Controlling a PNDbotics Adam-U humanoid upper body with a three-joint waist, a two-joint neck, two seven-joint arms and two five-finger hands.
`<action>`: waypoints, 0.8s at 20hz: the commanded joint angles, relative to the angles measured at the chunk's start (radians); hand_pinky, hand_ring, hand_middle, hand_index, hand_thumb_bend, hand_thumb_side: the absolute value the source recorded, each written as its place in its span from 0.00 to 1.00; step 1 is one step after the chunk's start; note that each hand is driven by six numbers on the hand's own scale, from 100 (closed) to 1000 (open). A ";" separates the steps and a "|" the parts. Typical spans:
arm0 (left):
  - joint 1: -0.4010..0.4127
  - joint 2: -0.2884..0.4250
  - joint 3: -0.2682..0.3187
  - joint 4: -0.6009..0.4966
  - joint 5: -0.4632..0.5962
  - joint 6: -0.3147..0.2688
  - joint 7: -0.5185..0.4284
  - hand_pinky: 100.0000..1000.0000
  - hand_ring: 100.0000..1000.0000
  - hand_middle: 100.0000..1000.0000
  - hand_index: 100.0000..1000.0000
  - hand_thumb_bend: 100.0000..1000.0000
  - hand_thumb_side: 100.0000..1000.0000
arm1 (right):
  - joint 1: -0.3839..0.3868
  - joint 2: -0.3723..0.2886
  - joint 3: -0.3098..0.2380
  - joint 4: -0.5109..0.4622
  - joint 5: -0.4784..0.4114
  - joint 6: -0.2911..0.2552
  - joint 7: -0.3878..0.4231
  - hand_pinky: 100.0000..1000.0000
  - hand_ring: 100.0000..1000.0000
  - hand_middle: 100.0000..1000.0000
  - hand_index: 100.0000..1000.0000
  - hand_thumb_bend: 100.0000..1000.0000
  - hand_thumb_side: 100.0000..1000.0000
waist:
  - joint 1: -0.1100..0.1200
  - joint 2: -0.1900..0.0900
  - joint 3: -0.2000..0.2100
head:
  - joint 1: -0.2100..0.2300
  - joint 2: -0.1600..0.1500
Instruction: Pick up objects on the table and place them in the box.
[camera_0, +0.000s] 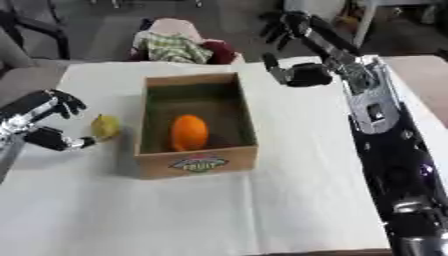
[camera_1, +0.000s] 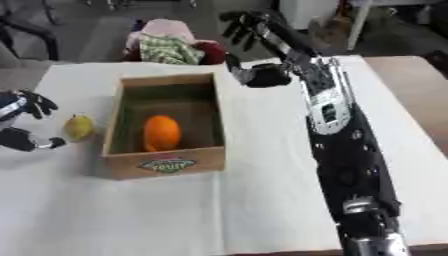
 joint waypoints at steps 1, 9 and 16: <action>-0.030 -0.004 -0.001 0.022 -0.039 0.001 0.027 0.72 0.59 0.59 0.76 0.55 0.31 | -0.015 -0.010 -0.005 -0.029 -0.013 0.003 0.002 0.54 0.66 0.67 0.93 0.00 0.00 | 0.004 -0.014 -0.003 | 0.005 0.003; -0.039 -0.036 -0.002 0.048 -0.201 0.043 0.178 0.68 0.57 0.56 0.75 0.57 0.35 | -0.006 -0.008 -0.006 -0.031 -0.017 0.006 0.010 0.54 0.65 0.67 0.93 0.00 0.00 | 0.006 -0.010 -0.011 | 0.005 0.003; -0.044 -0.038 0.005 0.049 -0.285 0.052 0.227 0.57 0.39 0.38 0.56 0.29 0.25 | -0.002 -0.007 -0.006 -0.030 -0.017 0.007 0.011 0.54 0.65 0.66 0.93 0.00 0.00 | 0.006 -0.011 -0.012 | 0.004 0.002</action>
